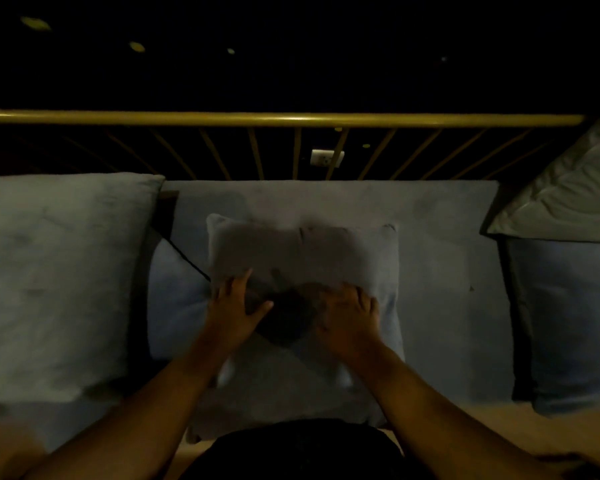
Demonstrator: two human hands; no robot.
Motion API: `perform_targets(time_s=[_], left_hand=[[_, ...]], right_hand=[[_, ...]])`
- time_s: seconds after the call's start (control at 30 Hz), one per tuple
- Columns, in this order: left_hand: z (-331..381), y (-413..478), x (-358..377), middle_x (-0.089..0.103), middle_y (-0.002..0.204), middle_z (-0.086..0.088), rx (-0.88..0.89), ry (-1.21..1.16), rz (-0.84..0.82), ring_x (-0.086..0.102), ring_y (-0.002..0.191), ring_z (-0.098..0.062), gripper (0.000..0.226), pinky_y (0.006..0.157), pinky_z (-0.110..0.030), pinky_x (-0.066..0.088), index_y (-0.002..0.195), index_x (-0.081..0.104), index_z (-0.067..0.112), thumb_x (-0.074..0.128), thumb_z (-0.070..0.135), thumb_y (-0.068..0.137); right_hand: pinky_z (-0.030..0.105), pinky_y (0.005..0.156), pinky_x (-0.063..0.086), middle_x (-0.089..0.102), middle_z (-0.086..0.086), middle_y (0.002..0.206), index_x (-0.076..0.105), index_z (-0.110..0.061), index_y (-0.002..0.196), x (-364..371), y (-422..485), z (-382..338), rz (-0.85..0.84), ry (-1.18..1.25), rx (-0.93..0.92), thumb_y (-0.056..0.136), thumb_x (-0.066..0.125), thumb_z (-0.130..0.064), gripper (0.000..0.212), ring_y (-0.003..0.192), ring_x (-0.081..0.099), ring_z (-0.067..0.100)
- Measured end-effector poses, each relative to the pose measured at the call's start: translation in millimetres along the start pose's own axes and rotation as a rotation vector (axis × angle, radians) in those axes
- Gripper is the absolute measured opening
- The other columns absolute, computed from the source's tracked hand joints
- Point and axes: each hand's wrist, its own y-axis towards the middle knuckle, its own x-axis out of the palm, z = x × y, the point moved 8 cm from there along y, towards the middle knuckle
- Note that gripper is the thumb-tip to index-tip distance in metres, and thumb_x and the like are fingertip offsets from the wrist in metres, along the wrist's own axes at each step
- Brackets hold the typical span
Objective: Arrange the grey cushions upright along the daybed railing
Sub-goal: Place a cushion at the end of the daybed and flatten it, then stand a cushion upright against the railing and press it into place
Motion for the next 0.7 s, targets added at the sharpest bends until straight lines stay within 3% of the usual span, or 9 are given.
perform_targets(time_s=[0.1,0.13,0.23,0.4,0.47,0.5,0.57,0.7], left_hand=[[8.5,-15.1,-36.6,0.046,0.144,-0.017,0.058,-0.082,0.105,0.045,0.132,-0.035,0.08,0.109,-0.046,0.038,0.144,0.035,0.016,0.064,0.051,0.078],[9.7,-18.6,-49.7,0.049,0.142,-0.014,0.091,-0.107,0.131,0.048,0.13,-0.032,0.074,0.107,-0.045,0.041,0.143,0.038,0.017,0.063,0.049,0.081],[12.1,-35.5,-92.7,0.056,0.135,-0.006,0.149,-0.125,0.221,0.053,0.125,-0.024,0.068,0.105,-0.038,0.043,0.135,0.048,0.021,0.043,0.065,0.082],[-10.1,-67.9,-180.2,0.064,0.123,-0.014,0.122,-0.047,0.406,0.058,0.114,-0.032,0.043,0.093,-0.02,0.035,0.12,0.064,0.013,0.052,0.036,0.086],[-47.2,-69.4,-212.5,0.065,0.122,-0.012,0.101,0.001,0.431,0.058,0.115,-0.029,0.05,0.092,-0.013,0.03,0.119,0.065,0.015,0.046,0.044,0.083],[-68.2,-70.2,-228.3,0.064,0.123,-0.011,0.068,0.025,0.438,0.057,0.116,-0.027,0.051,0.093,-0.013,0.029,0.12,0.064,0.016,0.045,0.046,0.083],[-111.2,-63.2,-258.6,0.061,0.127,-0.012,0.041,0.067,0.445,0.054,0.119,-0.028,0.045,0.1,-0.022,0.032,0.123,0.061,0.016,0.048,0.042,0.088],[-209.7,-40.5,-305.4,0.055,0.133,-0.013,-0.08,-0.014,0.444,0.049,0.124,-0.033,0.062,0.107,-0.051,0.038,0.127,0.056,0.024,0.03,0.058,0.082]], right_hand=[[0.05,0.115,0.014,0.029,0.003,0.15,0.039,-0.036,0.137,-32.1,1.4,-30.6,0.038,0.009,-0.134,0.085,0.05,-0.046,0.054,0.138,0.023,0.033],[0.049,0.115,0.016,0.032,0.005,0.15,0.039,-0.033,0.137,-37.6,3.6,-40.1,0.021,-0.003,-0.163,0.085,0.051,-0.046,0.055,0.138,0.025,0.033],[0.048,0.112,0.027,0.036,0.01,0.149,0.039,-0.023,0.139,-54.4,6.0,-80.1,-0.006,0.005,-0.239,0.088,0.049,-0.046,0.056,0.135,0.033,0.034],[0.044,0.106,0.038,0.05,0.009,0.137,0.048,-0.015,0.134,-59.3,14.0,-173.3,-0.072,0.149,-0.368,0.091,0.051,-0.041,0.05,0.126,0.047,0.03],[0.041,0.101,0.042,0.058,0.011,0.126,0.056,-0.013,0.124,-54.7,14.5,-216.1,-0.105,0.274,-0.399,0.089,0.05,-0.051,0.052,0.117,0.054,0.028],[0.037,0.094,0.045,0.062,0.011,0.118,0.06,-0.013,0.117,-50.2,12.2,-236.2,-0.114,0.273,-0.402,0.09,0.053,-0.047,0.044,0.11,0.058,0.028],[0.03,0.087,0.044,0.065,0.01,0.115,0.061,-0.014,0.117,-41.5,6.7,-278.7,-0.098,0.249,-0.436,0.089,0.059,-0.033,0.034,0.106,0.06,0.027],[0.028,0.1,0.037,0.056,0.008,0.132,0.054,-0.016,0.129,-20.0,-3.5,-366.2,-0.091,0.322,-0.539,0.089,0.06,-0.032,0.043,0.123,0.052,0.024]])
